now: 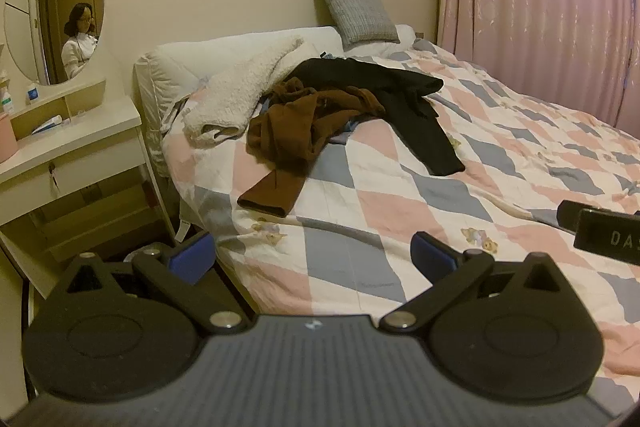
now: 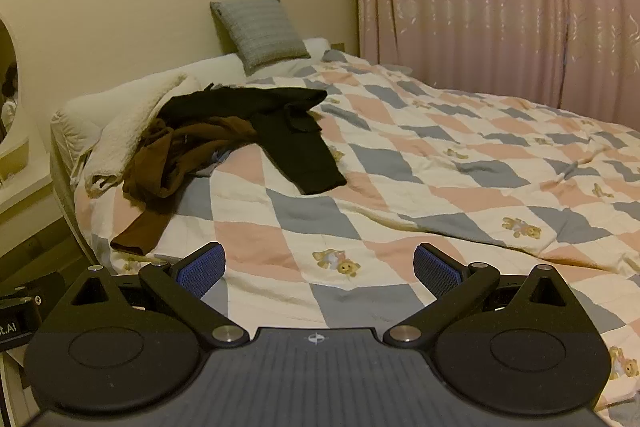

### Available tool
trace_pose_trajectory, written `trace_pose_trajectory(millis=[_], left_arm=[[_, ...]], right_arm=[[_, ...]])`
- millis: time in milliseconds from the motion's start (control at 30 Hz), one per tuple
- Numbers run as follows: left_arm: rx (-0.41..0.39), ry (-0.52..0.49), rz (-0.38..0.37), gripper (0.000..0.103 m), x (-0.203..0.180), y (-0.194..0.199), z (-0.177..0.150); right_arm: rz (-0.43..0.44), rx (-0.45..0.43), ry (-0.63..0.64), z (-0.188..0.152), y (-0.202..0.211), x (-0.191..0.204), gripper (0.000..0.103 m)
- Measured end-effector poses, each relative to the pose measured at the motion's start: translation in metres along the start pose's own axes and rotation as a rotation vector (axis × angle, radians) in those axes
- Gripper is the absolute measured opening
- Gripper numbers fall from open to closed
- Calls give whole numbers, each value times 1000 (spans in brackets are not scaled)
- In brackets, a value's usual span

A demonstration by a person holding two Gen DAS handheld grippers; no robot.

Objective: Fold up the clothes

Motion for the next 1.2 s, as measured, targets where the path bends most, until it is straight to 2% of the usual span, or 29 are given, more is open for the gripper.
trace_pose_trajectory(millis=[500,700,833,1200], left_arm=[[35,6,22,103,9,-20,-1],[34,39,-7,103,17,-27,3],[37,31,17,103,22,-34,5],[47,18,17,103,22,-48,11]], right_arm=[[14,12,12,2,-15,10,103],[18,20,17,3,-25,15,103],[20,25,21,3,-31,19,103],[11,29,27,8,-47,23,103]])
Point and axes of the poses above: each gripper's, at about its wrist camera, not at the fingertips, and y roughly against the way its jaws point, x to its left, z to its top, the point moved 10 cm from there along -y, roughly the way its jaws point, and after that the axes turned 8 degrees about x, right-handed, at the moved point
